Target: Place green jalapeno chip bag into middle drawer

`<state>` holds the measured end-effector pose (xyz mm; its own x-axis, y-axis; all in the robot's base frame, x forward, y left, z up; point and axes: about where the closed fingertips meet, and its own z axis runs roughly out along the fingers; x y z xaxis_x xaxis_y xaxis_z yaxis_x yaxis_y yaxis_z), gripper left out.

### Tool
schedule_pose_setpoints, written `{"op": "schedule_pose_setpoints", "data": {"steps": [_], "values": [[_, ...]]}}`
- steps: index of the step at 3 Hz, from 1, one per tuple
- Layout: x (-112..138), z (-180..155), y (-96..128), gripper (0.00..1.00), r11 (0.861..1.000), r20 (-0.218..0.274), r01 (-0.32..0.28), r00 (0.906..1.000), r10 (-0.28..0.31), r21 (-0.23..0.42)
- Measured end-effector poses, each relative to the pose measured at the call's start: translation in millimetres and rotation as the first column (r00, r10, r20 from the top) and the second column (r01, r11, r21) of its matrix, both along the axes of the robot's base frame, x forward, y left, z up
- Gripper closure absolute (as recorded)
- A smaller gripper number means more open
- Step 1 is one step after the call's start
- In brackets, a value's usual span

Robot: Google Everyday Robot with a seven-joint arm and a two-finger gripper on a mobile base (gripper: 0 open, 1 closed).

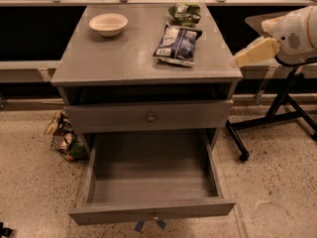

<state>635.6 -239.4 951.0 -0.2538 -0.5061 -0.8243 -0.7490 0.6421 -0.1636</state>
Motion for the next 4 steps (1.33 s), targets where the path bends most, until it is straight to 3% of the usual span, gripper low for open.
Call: {"op": "schedule_pose_setpoints", "data": {"steps": [1,2,3,4], "values": [[51.1,1.4,-11.4,0.00,0.993,0.113,0.023,0.9930,-0.036,0.114],[84.6,9.0,-16.4,0.00,0.987,0.137,0.067,0.9867,-0.087,0.145],[84.6,8.7,-15.9,0.00,0.987,0.138,0.065,0.9868,-0.085,0.144],[103.7,12.7,-9.7,0.00,0.980,0.175,0.100,0.9760,-0.130,0.169]]}}
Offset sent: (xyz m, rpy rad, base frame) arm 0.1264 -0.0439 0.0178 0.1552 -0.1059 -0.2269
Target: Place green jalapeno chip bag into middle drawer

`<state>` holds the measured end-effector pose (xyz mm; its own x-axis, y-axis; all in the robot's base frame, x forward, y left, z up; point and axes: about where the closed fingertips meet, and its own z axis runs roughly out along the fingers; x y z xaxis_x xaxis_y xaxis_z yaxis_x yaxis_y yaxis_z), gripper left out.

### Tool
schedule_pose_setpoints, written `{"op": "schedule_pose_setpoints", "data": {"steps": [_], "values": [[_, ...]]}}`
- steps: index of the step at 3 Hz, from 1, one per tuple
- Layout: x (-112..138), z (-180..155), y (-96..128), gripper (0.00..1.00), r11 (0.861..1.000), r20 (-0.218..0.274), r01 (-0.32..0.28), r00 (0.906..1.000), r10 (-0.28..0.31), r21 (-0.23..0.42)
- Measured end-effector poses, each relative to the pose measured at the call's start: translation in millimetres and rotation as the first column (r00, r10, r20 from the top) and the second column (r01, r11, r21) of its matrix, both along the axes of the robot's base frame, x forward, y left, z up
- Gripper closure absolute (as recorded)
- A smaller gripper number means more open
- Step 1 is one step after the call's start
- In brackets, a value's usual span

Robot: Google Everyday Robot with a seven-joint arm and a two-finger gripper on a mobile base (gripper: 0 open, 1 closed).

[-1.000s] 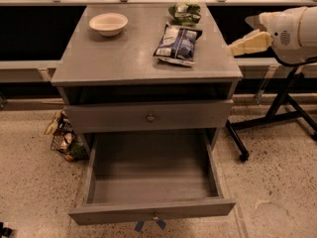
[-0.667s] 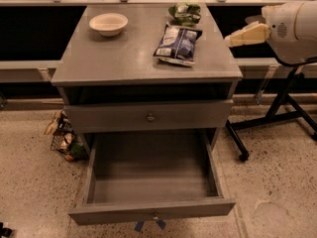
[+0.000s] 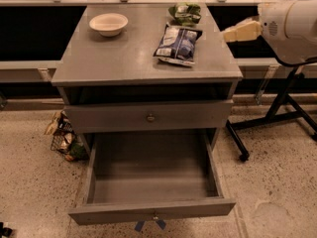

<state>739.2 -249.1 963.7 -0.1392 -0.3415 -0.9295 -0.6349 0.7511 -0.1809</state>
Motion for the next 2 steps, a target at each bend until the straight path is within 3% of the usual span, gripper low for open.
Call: {"op": "schedule_pose_setpoints", "data": {"steps": [1,2], "values": [[35.5,-0.5,17.6,0.00,0.995,0.046,0.084,0.9952,-0.086,0.046],[60.8,0.5,29.2,0.00,0.985,0.054,0.145,0.9872,-0.150,0.093]]}}
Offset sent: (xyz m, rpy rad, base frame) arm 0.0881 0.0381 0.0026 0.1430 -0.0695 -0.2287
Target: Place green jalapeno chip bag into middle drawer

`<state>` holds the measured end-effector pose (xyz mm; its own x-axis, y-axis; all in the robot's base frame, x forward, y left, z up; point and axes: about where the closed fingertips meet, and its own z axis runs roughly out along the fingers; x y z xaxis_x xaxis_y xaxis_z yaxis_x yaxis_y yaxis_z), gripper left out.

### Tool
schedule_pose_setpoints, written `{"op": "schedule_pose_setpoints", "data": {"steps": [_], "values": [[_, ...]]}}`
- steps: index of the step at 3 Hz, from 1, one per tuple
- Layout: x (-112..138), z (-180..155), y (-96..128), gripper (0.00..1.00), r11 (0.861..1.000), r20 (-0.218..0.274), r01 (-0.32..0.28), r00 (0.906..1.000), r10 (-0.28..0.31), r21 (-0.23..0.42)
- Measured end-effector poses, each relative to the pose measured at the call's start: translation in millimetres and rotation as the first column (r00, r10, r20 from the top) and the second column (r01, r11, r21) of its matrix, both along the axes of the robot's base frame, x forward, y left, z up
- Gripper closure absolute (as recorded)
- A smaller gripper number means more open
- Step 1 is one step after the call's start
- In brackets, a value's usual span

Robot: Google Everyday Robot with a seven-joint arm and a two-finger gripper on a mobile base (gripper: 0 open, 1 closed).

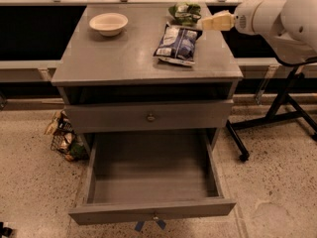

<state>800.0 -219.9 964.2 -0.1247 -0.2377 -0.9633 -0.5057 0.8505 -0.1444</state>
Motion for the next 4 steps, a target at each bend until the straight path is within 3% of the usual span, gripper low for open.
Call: {"op": "schedule_pose_setpoints", "data": {"steps": [1,2,3,4], "values": [[30.1,-10.2,14.6,0.00,0.998,-0.004,0.037,0.9993,-0.036,0.042],[73.3,-44.9,37.9,0.00,0.998,-0.022,0.032,0.9993,-0.031,0.049],[109.2,-62.9,53.8,0.00,0.999,0.017,0.006,0.9998,-0.007,0.040],[143.7,-64.6,51.7,0.00,0.999,0.079,0.026,0.9964,-0.030,0.044]]}}
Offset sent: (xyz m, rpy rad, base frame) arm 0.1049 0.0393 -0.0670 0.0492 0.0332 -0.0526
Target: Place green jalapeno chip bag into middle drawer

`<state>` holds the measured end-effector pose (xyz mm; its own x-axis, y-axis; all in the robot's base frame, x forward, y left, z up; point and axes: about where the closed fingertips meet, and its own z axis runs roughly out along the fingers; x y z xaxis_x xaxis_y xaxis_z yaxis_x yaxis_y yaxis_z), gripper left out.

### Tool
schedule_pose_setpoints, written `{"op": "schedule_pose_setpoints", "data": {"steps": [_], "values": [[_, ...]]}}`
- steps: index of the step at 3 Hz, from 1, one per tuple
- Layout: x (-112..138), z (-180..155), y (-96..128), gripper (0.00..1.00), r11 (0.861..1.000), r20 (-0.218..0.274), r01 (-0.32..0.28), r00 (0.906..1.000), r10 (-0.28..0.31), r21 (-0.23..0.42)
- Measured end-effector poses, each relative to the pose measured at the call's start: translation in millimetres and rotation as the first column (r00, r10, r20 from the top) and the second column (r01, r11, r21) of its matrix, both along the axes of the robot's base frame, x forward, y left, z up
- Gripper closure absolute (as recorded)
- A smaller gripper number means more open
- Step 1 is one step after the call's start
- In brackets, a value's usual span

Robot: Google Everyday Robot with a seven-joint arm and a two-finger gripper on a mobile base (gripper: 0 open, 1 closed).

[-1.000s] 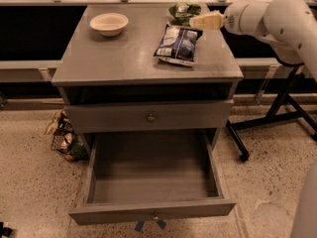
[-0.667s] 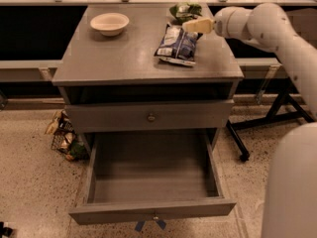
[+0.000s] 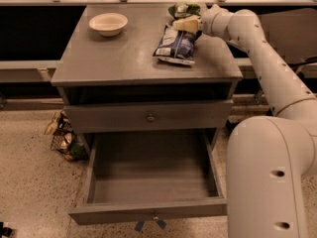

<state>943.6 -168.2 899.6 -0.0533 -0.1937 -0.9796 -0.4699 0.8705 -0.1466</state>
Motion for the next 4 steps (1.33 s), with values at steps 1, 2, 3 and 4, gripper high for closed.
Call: {"op": "schedule_pose_setpoints", "data": {"steps": [1,2,3,4], "values": [[21.0,7.1,-10.2,0.00,0.999,0.042,0.040,0.9983,-0.041,0.023],[35.8,5.0,-13.3,0.00,0.995,0.029,0.088,0.9955,-0.090,0.055],[46.9,-6.1,-5.8,0.00,0.991,-0.008,0.106,0.9943,-0.106,0.078],[49.6,-11.8,-0.5,0.14,0.991,-0.032,0.094,0.9953,-0.091,0.100]]}}
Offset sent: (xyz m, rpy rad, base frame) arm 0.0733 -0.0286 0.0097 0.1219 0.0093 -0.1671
